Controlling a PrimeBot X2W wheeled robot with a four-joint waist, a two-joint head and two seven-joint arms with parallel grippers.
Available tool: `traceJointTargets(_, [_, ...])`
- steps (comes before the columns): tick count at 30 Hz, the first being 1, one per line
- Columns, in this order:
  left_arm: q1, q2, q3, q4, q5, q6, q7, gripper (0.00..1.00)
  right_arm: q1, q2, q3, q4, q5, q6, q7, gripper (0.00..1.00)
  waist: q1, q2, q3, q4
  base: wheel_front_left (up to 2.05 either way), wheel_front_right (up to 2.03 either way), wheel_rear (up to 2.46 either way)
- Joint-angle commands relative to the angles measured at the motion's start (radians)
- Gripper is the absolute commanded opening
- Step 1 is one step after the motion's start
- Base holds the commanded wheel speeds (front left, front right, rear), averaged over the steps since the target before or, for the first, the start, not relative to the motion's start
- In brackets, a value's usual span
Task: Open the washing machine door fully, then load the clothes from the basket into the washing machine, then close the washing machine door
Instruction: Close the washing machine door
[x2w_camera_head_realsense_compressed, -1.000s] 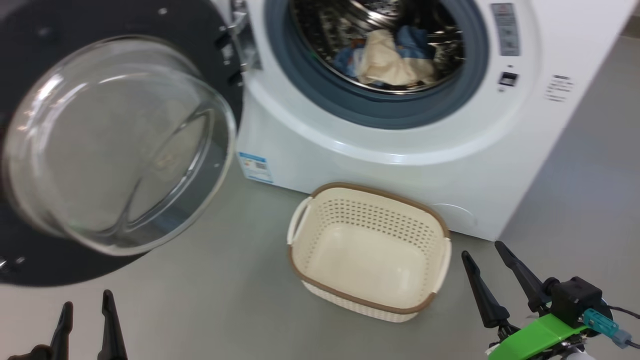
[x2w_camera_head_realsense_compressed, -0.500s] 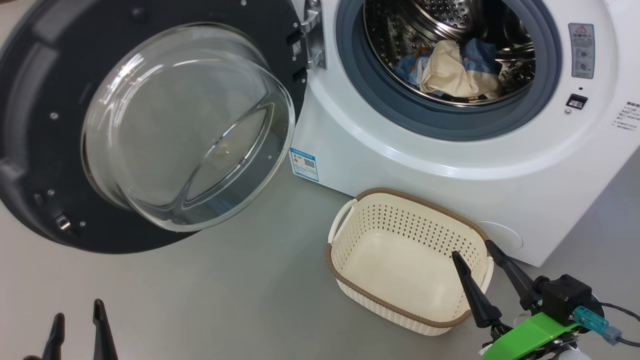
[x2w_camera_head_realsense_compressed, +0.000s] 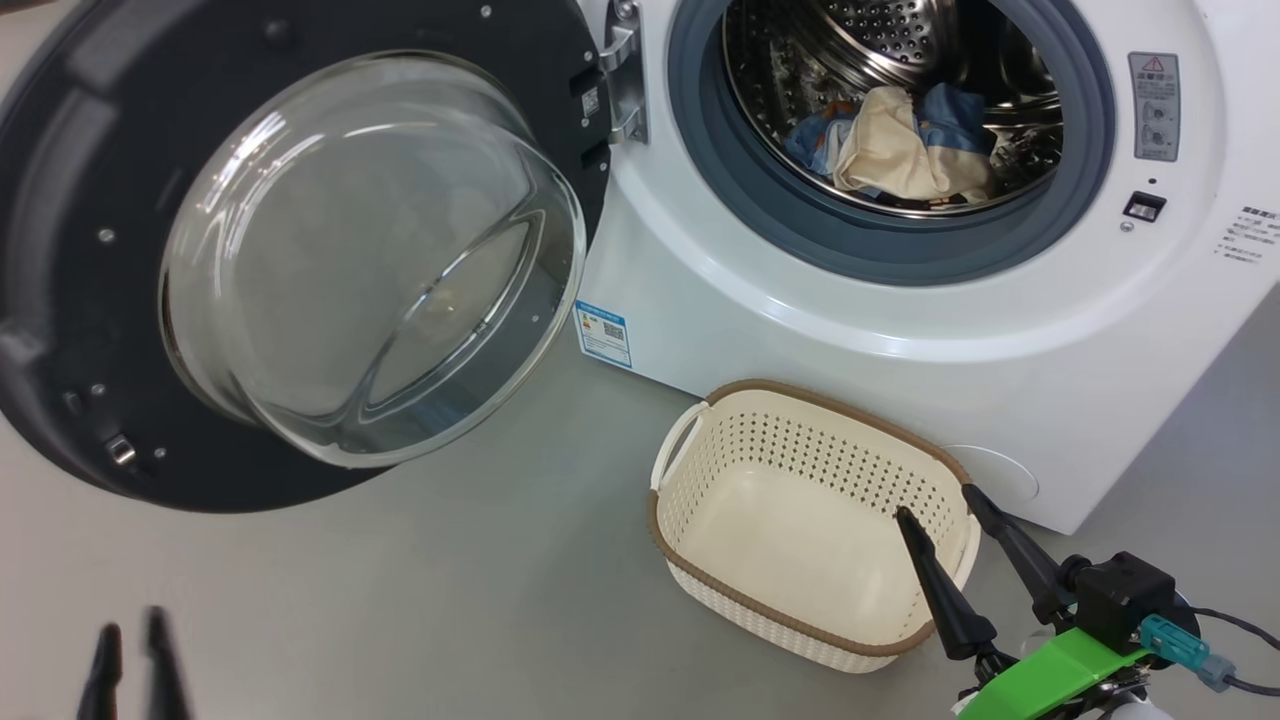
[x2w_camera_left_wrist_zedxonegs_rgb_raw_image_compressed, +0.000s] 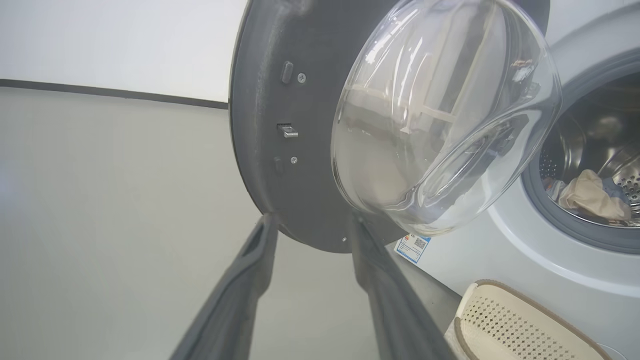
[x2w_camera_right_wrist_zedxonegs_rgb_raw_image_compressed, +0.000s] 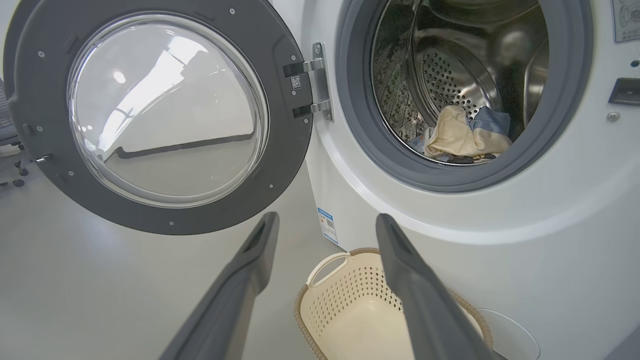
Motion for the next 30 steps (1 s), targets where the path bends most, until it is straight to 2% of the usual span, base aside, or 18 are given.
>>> traceJointTargets(1, [-0.043,0.015,0.053,-0.046,-0.006,-0.001,-0.006,0.0,-0.005,-0.001,0.018,-0.025,0.003,0.002,-0.005,1.0,0.0,0.0,0.005,-0.007,0.0,0.0,0.0])
traceJointTargets(3, [-0.068,0.018,0.085,-0.083,-0.008,-0.002,-0.006,0.0,0.001,0.001,0.016,-0.026,0.001,0.002,-0.005,1.0,0.0,0.0,0.012,-0.014,0.0,0.0,0.0])
traceJointTargets(5, [-0.099,0.043,0.101,-0.128,-0.02,-0.002,-0.006,0.0,0.004,0.002,0.016,-0.027,0.0,0.002,-0.005,1.0,0.0,0.0,0.018,-0.021,0.0,0.0,0.0])
traceJointTargets(9, [-0.174,0.13,0.143,-0.189,-0.105,-0.002,-0.006,0.0,0.005,0.004,0.015,-0.031,-0.002,0.002,-0.005,1.0,0.0,0.0,0.039,-0.035,0.0,0.0,0.0])
traceJointTargets(12, [-0.257,0.212,0.188,-0.175,-0.238,-0.002,-0.006,0.0,-0.002,0.002,0.019,-0.034,-0.006,0.002,-0.005,1.0,0.0,0.0,0.061,-0.045,0.0,0.0,0.0])
traceJointTargets(16, [-0.367,0.366,0.215,-0.092,-0.383,-0.003,-0.006,0.0,-0.018,-0.003,0.024,-0.035,-0.008,0.002,-0.005,1.0,0.0,0.0,0.092,-0.059,0.0,0.0,0.0])
traceJointTargets(21, [-0.496,0.516,0.197,0.087,-0.573,-0.003,-0.004,0.0,-0.038,-0.014,0.035,-0.036,-0.011,0.002,-0.005,1.0,0.0,0.0,0.127,-0.075,0.0,0.0,0.0])
traceJointTargets(24, [-0.569,0.586,0.162,0.202,-0.696,-0.003,0.04,0.0,-0.052,-0.022,0.04,-0.036,-0.01,0.002,-0.005,1.0,0.0,0.0,0.146,-0.082,0.0,0.0,0.0])
traceJointTargets(25, [-0.569,0.586,0.162,0.202,-0.696,-0.003,0.04,0.0,-0.052,-0.022,0.04,-0.036,-0.01,0.002,-0.005,1.0,0.0,0.0,0.146,-0.082,0.0,0.0,0.0])
traceJointTargets(30, [-0.675,0.675,0.11,0.334,-0.903,-0.003,0.179,0.0,-0.068,-0.031,0.044,-0.034,-0.01,0.002,-0.005,1.0,0.0,0.0,0.166,-0.088,0.0,0.0,0.0])
